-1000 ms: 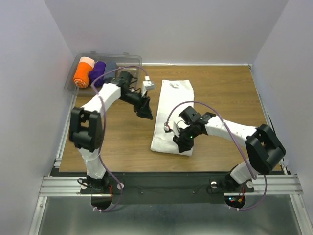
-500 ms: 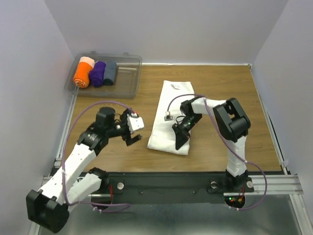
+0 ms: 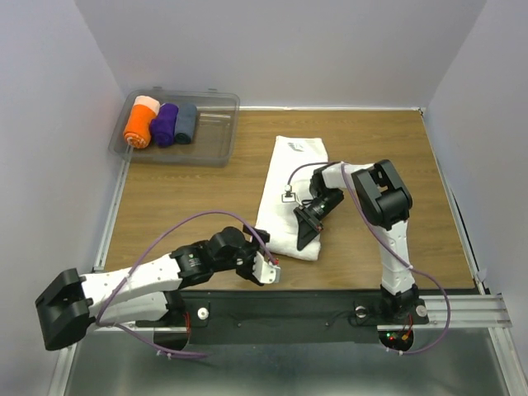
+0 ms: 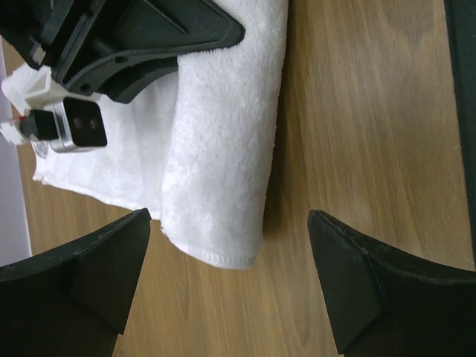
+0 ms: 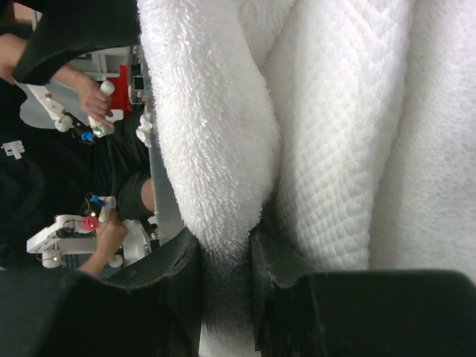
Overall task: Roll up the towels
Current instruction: Roll the towel
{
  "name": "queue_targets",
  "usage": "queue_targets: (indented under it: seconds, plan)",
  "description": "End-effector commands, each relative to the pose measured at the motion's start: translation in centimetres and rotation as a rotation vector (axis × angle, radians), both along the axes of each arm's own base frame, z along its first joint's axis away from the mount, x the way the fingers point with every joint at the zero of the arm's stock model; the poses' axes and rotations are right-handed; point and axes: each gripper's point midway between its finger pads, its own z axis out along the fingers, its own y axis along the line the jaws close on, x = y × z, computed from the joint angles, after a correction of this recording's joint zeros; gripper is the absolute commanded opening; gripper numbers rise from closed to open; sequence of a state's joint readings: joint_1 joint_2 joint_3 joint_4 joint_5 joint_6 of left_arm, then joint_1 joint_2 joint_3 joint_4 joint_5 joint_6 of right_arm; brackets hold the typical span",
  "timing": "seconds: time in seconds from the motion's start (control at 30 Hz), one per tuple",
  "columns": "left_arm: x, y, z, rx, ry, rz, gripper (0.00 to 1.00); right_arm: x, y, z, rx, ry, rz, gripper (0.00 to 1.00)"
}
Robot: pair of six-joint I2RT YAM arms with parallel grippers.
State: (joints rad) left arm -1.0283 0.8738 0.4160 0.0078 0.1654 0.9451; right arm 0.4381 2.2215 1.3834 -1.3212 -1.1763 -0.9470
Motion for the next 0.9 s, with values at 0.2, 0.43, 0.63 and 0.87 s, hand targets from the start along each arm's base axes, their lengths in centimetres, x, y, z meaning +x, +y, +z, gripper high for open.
queue_targets:
  seconds: [0.2,0.43,0.63,0.87]
  plan:
    - [1.5,-3.7,0.3,0.010,-0.201,-0.069,0.99,0.6,0.1,-0.3,-0.051,0.071,-0.006,0.24]
    - [1.3,-5.1,-1.4,0.058,-0.203,-0.086,0.99,1.1,0.1,-1.0,-0.076,0.061,-0.005,0.25]
    - [3.2,-5.9,-2.4,0.116,-0.218,-0.022,0.99,1.3,-0.1,-1.7,-0.099,0.042,0.004,0.26]
    - [3.8,-6.5,-5.6,0.184,-0.217,-0.024,0.99,1.4,-0.3,-2.1,-0.112,0.038,0.009,0.25]
